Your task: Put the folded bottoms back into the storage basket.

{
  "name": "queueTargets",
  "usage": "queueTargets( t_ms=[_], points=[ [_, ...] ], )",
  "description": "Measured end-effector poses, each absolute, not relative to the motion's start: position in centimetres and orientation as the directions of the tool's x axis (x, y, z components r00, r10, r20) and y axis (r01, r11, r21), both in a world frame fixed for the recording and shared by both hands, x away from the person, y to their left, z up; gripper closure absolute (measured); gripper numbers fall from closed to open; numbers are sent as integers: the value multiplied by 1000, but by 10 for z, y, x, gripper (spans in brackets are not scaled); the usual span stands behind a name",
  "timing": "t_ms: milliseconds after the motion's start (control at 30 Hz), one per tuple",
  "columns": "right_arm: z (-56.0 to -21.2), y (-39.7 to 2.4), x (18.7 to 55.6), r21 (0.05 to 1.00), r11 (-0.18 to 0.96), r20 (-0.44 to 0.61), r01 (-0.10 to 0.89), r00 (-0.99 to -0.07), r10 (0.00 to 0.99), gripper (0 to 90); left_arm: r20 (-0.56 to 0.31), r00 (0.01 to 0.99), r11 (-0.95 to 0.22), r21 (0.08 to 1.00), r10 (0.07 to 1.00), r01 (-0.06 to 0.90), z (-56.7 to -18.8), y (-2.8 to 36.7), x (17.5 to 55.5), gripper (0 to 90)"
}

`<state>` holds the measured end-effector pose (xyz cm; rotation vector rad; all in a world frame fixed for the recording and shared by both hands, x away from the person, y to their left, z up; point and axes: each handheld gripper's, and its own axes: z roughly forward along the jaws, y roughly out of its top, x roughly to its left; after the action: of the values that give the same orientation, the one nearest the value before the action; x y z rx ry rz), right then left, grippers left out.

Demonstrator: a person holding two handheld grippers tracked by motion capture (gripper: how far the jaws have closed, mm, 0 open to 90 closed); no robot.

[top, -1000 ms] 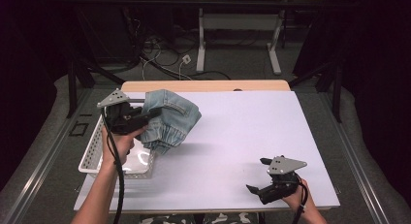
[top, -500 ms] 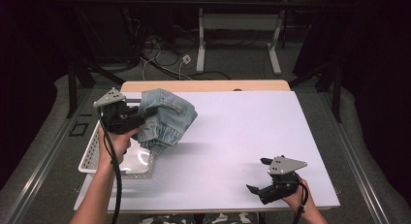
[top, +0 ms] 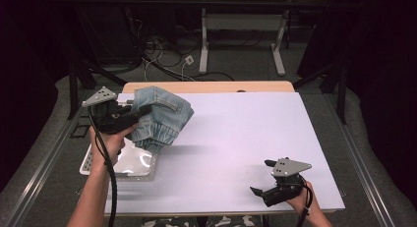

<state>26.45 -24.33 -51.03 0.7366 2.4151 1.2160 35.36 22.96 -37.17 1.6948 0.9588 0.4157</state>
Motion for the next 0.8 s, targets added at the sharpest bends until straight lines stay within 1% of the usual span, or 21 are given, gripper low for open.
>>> queueTargets(
  t_ms=[433, 800],
  points=[
    [-510, -243, 264, 814, 499, -65, 297, -807, 586, 27, -176, 581, -67, 925, 795, 373, -365, 242, 350, 734],
    [-510, -243, 265, 814, 501, -66, 296, -809, 585, 28, -191, 557, -27, 933, 808, 359, -359, 259, 346, 734]
  ],
)
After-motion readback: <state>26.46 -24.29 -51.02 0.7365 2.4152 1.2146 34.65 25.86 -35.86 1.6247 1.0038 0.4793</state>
